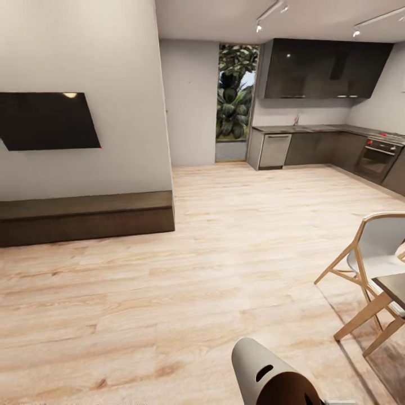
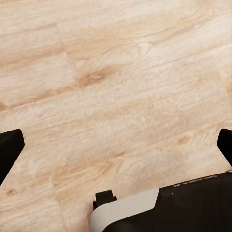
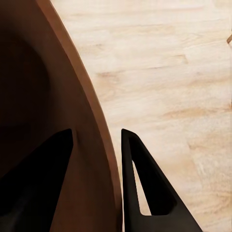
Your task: Put the three can of soda from the living room inside the tash can in the kitchen.
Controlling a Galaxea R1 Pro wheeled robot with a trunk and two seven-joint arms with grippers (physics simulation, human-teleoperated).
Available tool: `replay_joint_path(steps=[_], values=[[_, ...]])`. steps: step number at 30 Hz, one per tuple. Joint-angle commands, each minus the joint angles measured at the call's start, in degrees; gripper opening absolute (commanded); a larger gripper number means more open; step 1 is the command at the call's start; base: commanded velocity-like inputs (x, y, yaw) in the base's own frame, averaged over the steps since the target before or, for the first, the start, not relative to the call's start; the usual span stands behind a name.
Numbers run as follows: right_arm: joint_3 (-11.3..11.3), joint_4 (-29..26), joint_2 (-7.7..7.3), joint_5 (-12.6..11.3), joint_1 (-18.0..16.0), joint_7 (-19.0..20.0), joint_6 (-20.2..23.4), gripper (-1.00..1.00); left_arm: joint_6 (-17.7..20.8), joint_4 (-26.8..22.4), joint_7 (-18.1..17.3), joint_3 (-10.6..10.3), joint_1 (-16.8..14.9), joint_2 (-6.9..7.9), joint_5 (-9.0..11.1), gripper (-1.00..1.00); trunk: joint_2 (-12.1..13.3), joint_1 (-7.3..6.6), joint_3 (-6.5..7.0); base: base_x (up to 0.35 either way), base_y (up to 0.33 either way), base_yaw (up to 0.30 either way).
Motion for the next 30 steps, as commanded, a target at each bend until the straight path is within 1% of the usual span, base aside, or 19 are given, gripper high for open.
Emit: replay_joint_path(steps=[1, 16, 24, 30], values=[[-0.19, -0.09, 0.01, 0.03, -0.02, 0.35, -0.03, -1.00, 0.00, 0.00, 0.00, 0.00, 0.00, 0.00, 0.00, 1.00, 0.00, 0.00, 0.06, 0.000, 0.000, 0.217], [-0.19, -0.09, 0.01, 0.03, -0.02, 0.33, -0.03, -1.00, 0.00, 0.00, 0.00, 0.05, 0.00, 0.00, -0.01, 1.00, 0.00, 0.00, 0.60, 0.000, 0.000, 0.222], [-0.13, -0.09, 0.00, 0.03, -0.02, 0.38, -0.03, -1.00, 0.00, 0.00, 0.00, -0.01, 0.00, 0.00, -0.01, 1.00, 0.00, 0.00, 0.65, 0.000, 0.000, 0.072], [-0.10, -0.03, 0.01, 0.05, -0.02, 0.38, -0.03, -1.00, 0.00, 0.00, 0.00, -0.12, 0.00, 0.00, -0.01, 1.00, 0.00, 0.00, 0.66, 0.000, 0.000, 0.199]])
